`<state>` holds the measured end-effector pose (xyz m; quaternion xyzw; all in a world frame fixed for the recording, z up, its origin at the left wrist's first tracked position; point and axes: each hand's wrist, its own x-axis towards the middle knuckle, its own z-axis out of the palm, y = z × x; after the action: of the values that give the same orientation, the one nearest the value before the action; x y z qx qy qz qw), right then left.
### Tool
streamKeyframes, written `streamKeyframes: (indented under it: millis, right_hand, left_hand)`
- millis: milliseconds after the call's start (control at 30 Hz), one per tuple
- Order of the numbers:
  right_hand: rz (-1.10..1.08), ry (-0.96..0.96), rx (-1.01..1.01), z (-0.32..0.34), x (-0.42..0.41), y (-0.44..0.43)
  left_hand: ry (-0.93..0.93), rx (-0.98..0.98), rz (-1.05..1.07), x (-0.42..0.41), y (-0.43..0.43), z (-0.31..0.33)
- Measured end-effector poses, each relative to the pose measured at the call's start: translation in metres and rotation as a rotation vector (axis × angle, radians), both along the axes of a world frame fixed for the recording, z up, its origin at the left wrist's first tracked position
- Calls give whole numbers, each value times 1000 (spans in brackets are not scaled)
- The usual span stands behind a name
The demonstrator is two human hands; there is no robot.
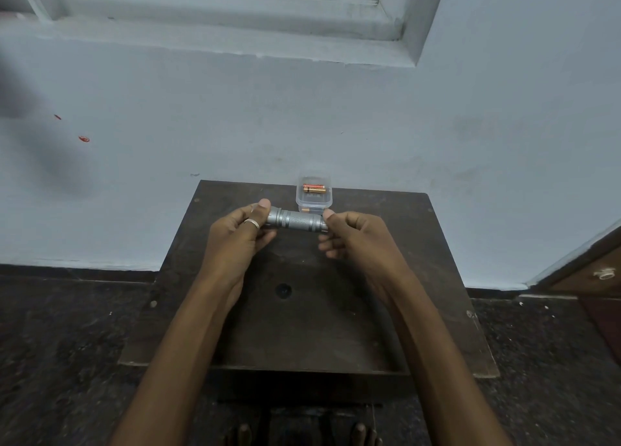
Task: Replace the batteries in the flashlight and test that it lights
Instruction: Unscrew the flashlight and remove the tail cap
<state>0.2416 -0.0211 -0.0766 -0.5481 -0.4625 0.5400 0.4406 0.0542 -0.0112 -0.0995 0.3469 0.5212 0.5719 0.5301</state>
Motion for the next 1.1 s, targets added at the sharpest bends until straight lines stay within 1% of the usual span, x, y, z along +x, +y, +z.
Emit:
streamKeyframes:
  millis: [167, 300, 433, 500, 567, 633, 800, 867, 933, 1100]
  right_hand:
    - [14, 88, 48, 0, 3, 1]
    - [17, 34, 101, 2, 4, -1]
    - [-2, 112, 59, 1, 8, 2]
    - [9, 101, 17, 0, 11, 2]
    - [27, -33, -2, -2, 14, 1]
    - [35, -190, 20, -4, 14, 0]
    - [32, -583, 171, -8, 10, 2]
    - [38, -699, 219, -10, 7, 2]
    - [53, -762, 236, -12, 4, 1]
    - [62, -772, 201, -16, 6, 1]
  left_hand:
    - [-13, -5, 16, -2, 0, 1]
    - [-10, -10, 20, -2, 0, 1]
    - [-35, -14, 30, -3, 0, 2]
    - [-51, -23, 37, -4, 0, 1]
    - [-72, -36, 52, -4, 1, 2]
    - [-106, -50, 76, -4, 1, 4]
    - [-157, -64, 104, -3, 2, 7]
    - [-162, -74, 109, -3, 2, 7]
    - [-163, -79, 107, -4, 2, 7]
    - [-157, -70, 92, -4, 1, 7]
